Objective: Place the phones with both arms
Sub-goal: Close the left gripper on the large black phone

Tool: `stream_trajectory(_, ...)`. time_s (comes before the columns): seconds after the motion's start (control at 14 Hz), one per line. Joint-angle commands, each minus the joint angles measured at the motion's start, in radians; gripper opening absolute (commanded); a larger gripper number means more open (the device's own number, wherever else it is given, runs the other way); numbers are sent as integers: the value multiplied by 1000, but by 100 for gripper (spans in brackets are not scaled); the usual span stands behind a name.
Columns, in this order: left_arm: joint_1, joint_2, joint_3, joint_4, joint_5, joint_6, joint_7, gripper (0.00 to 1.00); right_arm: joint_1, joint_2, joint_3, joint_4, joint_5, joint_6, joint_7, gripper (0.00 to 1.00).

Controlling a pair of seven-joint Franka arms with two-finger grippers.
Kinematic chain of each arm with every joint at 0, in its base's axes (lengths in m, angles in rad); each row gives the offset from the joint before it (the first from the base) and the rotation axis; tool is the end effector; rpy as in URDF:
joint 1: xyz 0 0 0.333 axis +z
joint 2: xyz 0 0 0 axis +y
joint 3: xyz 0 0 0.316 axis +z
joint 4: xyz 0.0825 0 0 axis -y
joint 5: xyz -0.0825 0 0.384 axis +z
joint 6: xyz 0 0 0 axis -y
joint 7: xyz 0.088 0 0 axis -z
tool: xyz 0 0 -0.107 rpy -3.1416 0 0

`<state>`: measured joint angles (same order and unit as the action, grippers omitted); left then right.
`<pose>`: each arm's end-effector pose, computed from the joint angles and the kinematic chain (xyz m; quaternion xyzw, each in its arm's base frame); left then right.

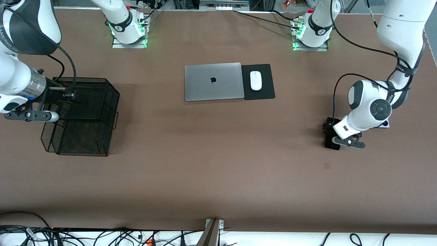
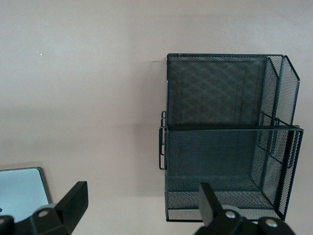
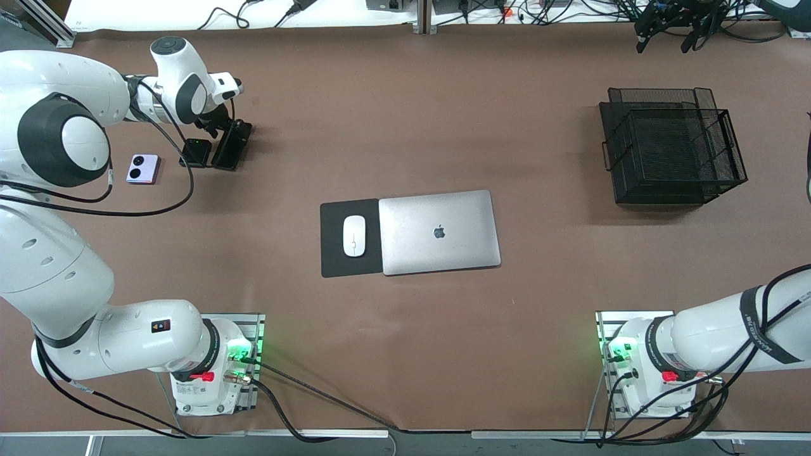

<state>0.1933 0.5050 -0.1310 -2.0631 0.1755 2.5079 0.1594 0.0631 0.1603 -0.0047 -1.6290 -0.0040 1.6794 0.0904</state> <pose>0.5836 0.0350 0.1822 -0.9931 0.1132 0.0279 0.0152 0.5994 0.0348 0.5131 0.9984 -0.0156 -0.0546 0.0064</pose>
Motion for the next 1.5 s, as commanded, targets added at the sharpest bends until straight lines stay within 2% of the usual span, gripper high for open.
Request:
stream_trajectory(0.0, 25, 10, -9, 3, 21, 17, -1, 100, 0, -18, -4, -15, 15, -6, -11, 100)
stream_trajectory(1.07, 12, 67, -7, 11, 16, 83, -31, 100, 0, -21, -4, -17, 13, -6, -18, 100)
stream_trajectory(1.15, 11, 69, -9, 9, 16, 83, -32, 93, 0, -21, -4, -17, 13, -6, -18, 100)
stream_trajectory(1.29, 11, 70, -9, 12, 15, 83, -37, 62, 0, -21, -4, -17, 13, -7, -18, 100)
stream_trajectory(1.43, 9, 72, -7, 17, 15, 83, -40, 39, 0, -21, -4, -17, 13, -12, -17, 100)
